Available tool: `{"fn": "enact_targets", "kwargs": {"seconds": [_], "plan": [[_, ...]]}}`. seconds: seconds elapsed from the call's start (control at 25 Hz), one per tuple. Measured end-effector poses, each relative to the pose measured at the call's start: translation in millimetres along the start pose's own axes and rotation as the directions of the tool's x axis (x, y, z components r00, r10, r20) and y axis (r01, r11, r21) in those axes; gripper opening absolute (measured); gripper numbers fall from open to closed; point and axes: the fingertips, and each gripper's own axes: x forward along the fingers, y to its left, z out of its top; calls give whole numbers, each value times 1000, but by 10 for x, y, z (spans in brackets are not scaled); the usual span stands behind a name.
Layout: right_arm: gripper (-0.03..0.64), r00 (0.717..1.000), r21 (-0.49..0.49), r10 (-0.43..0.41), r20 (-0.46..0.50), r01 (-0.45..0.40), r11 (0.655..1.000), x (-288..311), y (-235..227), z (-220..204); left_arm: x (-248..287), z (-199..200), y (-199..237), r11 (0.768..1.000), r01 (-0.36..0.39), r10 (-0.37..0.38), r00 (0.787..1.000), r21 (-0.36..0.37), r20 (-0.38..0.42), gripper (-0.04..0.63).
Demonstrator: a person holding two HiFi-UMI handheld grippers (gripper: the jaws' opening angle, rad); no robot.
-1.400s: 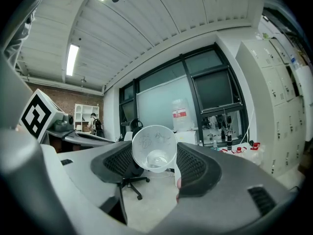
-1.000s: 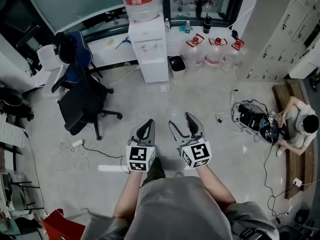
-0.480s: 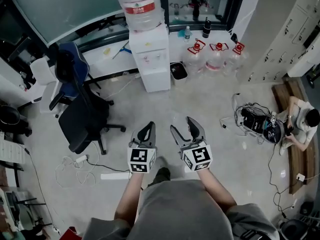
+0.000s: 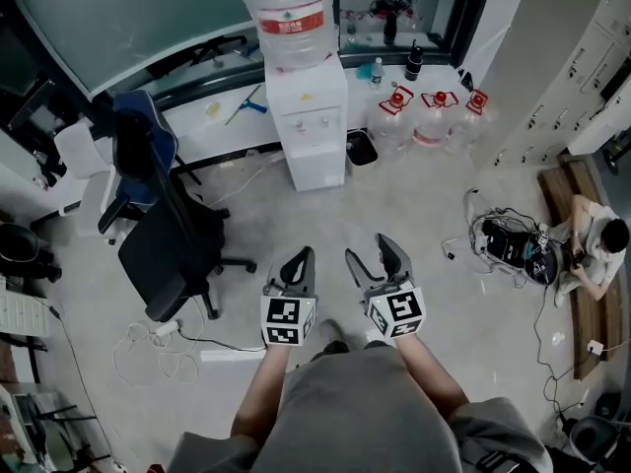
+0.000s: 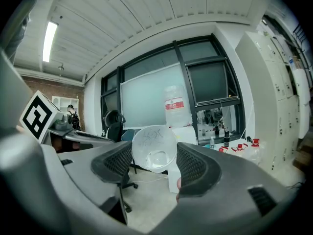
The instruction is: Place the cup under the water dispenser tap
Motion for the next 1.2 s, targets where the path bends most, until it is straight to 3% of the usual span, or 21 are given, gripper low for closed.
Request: {"fn": "enact_targets", "kwargs": {"seconds": [0.48, 1.2], "plan": [[284, 1000, 9, 1, -20, -1, 1000, 679, 81, -9, 353, 16, 588, 999, 12, -12, 1000, -38, -3, 11], [285, 997, 68, 77, -17, -76, 995, 2121, -641, 169, 1580, 292, 1280, 998, -49, 47, 996, -30, -78, 9]]}}
